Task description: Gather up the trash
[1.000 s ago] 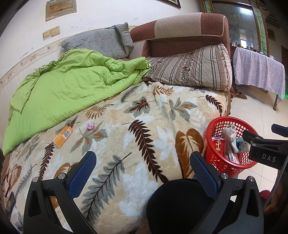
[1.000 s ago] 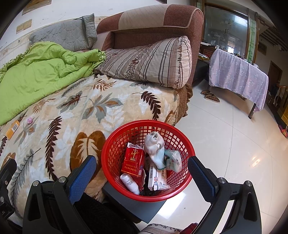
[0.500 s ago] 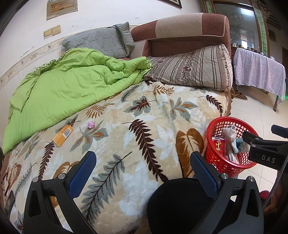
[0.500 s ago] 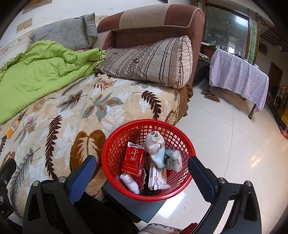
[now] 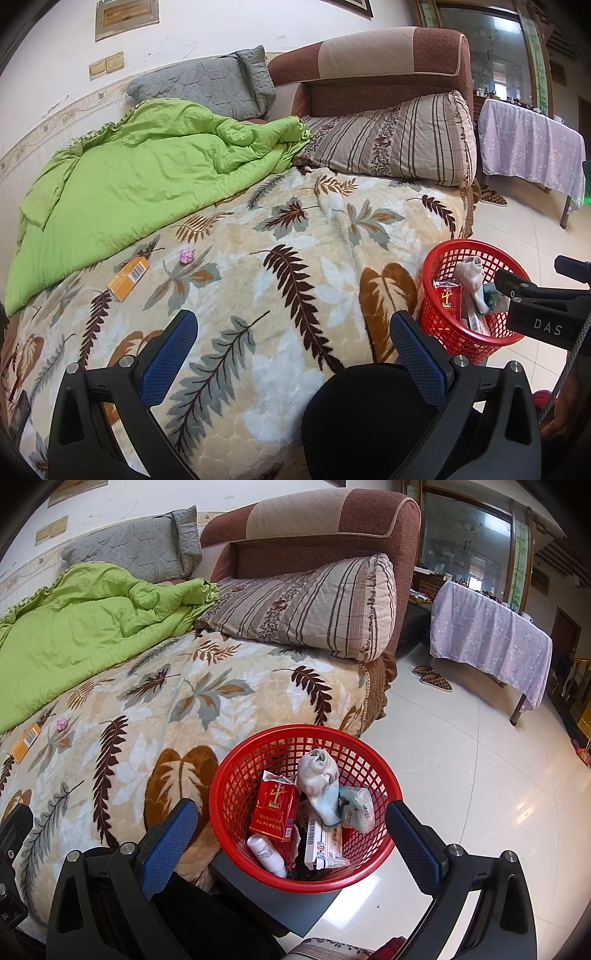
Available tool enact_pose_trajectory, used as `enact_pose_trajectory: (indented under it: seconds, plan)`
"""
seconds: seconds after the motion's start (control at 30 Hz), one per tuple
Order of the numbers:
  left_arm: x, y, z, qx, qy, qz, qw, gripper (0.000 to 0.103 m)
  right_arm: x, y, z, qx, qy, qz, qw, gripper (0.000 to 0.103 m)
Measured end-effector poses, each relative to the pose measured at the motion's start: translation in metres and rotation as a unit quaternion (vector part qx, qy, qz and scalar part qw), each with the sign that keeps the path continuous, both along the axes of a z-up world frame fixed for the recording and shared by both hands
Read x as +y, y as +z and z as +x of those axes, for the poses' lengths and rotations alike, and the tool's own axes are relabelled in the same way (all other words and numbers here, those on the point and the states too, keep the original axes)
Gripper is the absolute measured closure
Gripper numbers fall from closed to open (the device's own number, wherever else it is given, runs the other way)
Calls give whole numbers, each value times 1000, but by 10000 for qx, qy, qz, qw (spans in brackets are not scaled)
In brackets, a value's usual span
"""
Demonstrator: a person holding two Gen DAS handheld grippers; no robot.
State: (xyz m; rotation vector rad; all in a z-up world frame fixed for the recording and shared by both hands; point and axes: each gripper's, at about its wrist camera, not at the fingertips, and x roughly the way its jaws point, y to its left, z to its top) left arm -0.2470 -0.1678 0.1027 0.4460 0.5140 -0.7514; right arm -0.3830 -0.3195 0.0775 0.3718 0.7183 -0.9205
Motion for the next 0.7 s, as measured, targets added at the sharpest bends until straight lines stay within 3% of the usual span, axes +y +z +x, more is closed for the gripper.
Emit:
enact_pose_trajectory:
  seconds: [0.43, 0.6, 0.7]
  plan:
    - [3, 2, 1, 104, 73, -44, 9999, 0, 7, -5, 4, 13, 143, -44, 9999, 0]
    - [23, 7, 21, 258, 517, -197, 9981, 0, 10, 4, 22, -120, 626, -211, 9977, 0]
    - [47, 6, 48, 451, 1046, -327, 9930, 0, 14, 14, 49, -193, 1044, -316, 9938, 0]
